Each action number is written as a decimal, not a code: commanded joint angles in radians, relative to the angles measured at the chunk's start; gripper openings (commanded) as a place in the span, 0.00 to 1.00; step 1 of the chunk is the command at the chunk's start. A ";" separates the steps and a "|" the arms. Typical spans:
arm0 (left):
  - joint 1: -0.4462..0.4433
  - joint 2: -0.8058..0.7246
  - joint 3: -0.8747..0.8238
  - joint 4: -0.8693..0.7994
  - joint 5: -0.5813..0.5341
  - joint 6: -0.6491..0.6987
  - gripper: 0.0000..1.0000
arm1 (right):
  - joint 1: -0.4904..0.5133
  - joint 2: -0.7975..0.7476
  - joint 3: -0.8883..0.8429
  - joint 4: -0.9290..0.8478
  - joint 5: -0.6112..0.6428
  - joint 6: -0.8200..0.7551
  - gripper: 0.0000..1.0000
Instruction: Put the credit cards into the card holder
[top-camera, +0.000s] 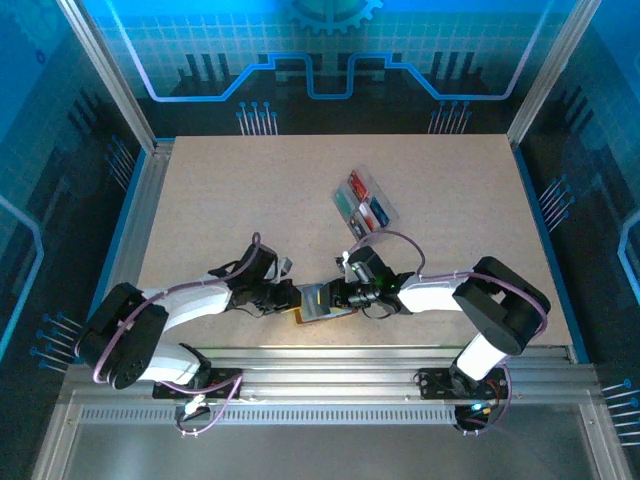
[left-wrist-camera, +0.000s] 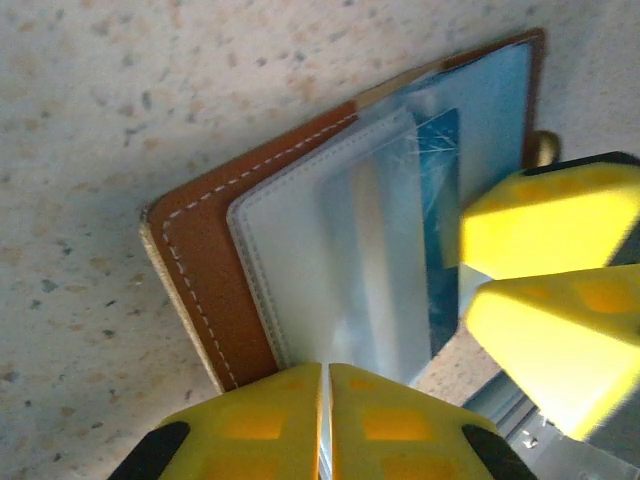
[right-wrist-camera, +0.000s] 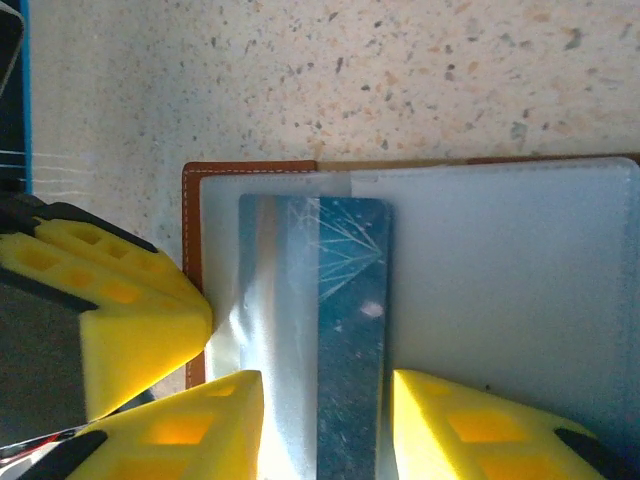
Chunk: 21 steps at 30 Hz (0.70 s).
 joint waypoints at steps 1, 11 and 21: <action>0.007 0.025 -0.014 0.003 -0.013 0.022 0.11 | 0.023 -0.011 0.015 -0.193 0.067 -0.045 0.39; 0.007 0.049 -0.034 0.024 -0.025 0.022 0.11 | 0.061 0.038 0.072 -0.204 0.065 -0.065 0.26; 0.006 0.054 -0.051 0.045 -0.017 0.016 0.11 | 0.091 0.077 0.127 -0.219 0.067 -0.084 0.08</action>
